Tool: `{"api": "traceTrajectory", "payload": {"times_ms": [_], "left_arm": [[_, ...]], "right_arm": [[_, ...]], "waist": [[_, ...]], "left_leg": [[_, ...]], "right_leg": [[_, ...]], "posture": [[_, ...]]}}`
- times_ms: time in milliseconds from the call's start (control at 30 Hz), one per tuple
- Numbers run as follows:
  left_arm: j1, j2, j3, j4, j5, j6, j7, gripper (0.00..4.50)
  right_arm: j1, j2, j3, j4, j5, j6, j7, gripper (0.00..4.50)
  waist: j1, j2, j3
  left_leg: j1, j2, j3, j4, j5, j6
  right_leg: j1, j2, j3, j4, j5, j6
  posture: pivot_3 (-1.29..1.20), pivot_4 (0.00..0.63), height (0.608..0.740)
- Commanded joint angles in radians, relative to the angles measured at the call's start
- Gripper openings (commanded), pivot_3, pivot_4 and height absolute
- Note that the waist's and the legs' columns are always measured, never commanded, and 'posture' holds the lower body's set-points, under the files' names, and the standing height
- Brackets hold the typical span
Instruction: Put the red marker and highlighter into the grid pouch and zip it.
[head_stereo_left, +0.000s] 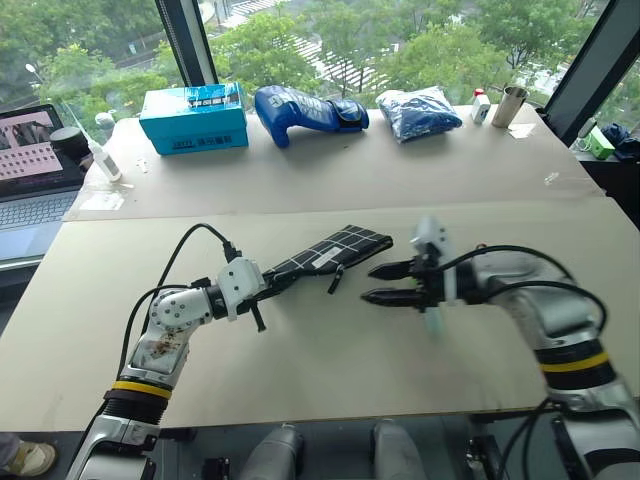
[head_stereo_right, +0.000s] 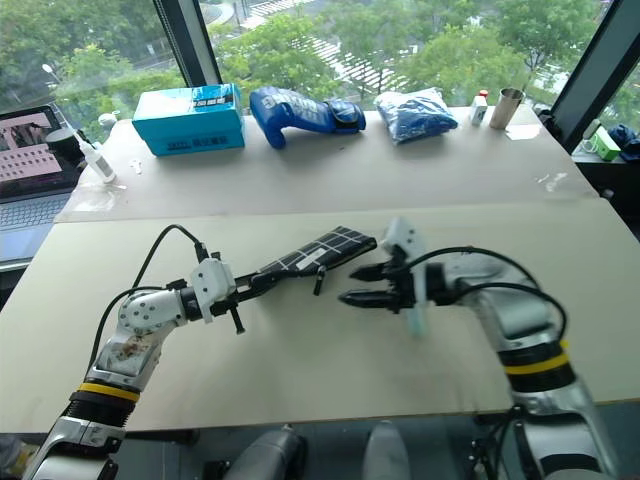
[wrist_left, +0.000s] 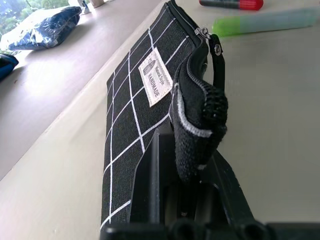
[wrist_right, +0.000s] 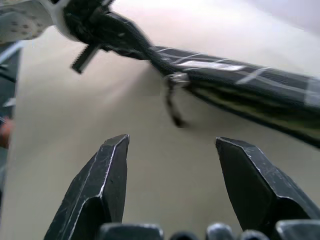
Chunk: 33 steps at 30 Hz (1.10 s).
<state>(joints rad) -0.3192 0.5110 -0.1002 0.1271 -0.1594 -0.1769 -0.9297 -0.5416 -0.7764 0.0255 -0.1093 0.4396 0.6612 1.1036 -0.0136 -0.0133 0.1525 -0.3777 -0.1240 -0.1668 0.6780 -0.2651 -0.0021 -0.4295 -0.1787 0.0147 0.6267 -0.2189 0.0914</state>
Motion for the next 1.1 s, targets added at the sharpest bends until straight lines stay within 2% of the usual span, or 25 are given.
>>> {"api": "traceTrajectory", "payload": {"times_ms": [33,200,300,467,633,1100], "left_arm": [[-0.006,0.005,0.02,-0.017,-0.012,-0.024,0.004,0.0],[0.002,-0.003,0.021,-0.009,-0.009,-0.037,0.012,0.0],[0.007,-0.007,0.02,0.004,-0.008,-0.048,0.017,0.0],[0.0,-0.013,0.02,0.023,-0.008,-0.055,0.025,0.0],[-0.006,-0.022,0.012,0.043,-0.004,-0.062,0.023,0.0],[0.001,-0.04,0.013,0.062,0.001,-0.075,0.028,0.0]], "right_arm": [[-0.072,-0.037,-0.113,0.072,-0.075,-0.06,-0.144,3.05],[-0.087,-0.003,-0.175,0.161,-0.186,0.134,-0.472,3.05],[-0.028,0.03,-0.194,0.077,-0.188,0.221,-0.546,3.05],[-0.016,0.078,-0.289,-0.023,-0.182,0.38,-0.69,3.05],[-0.001,0.067,-0.303,-0.086,-0.183,0.446,-0.726,3.05],[0.067,0.166,-0.339,-0.05,-0.189,0.494,-0.835,3.05]], "waist": [[-0.002,0.0,0.0],[0.002,0.0,0.0],[0.005,0.0,0.0],[0.0,0.0,0.0],[0.0,0.0,0.0],[0.0,0.0,0.0]], "left_leg": [[0.0,0.0,0.001,0.0,0.0,0.0],[0.0,0.0,0.002,0.0,0.0,0.0],[-0.002,0.001,0.002,0.0,0.0,0.0],[-0.01,0.0,0.002,0.003,0.001,-0.001],[-0.009,0.0,0.003,0.003,0.001,-0.001],[-0.009,0.0,0.003,0.003,0.001,0.0]], "right_leg": [[0.0,0.0,0.0,0.0,0.0,0.0],[0.0,0.0,0.0,0.001,0.0,0.0],[-0.001,-0.001,0.0,0.0,0.0,0.0],[-0.008,-0.004,0.002,0.002,0.001,0.001],[-0.008,-0.003,0.002,0.003,0.001,0.001],[-0.008,-0.004,0.002,0.003,0.001,0.001]], "posture": [[0.0,0.15,0.74],[0.0,0.15,0.74],[0.0,0.15,0.74],[0.0,0.15,0.74],[0.0,0.15,0.74],[0.0,0.15,0.74]]}}
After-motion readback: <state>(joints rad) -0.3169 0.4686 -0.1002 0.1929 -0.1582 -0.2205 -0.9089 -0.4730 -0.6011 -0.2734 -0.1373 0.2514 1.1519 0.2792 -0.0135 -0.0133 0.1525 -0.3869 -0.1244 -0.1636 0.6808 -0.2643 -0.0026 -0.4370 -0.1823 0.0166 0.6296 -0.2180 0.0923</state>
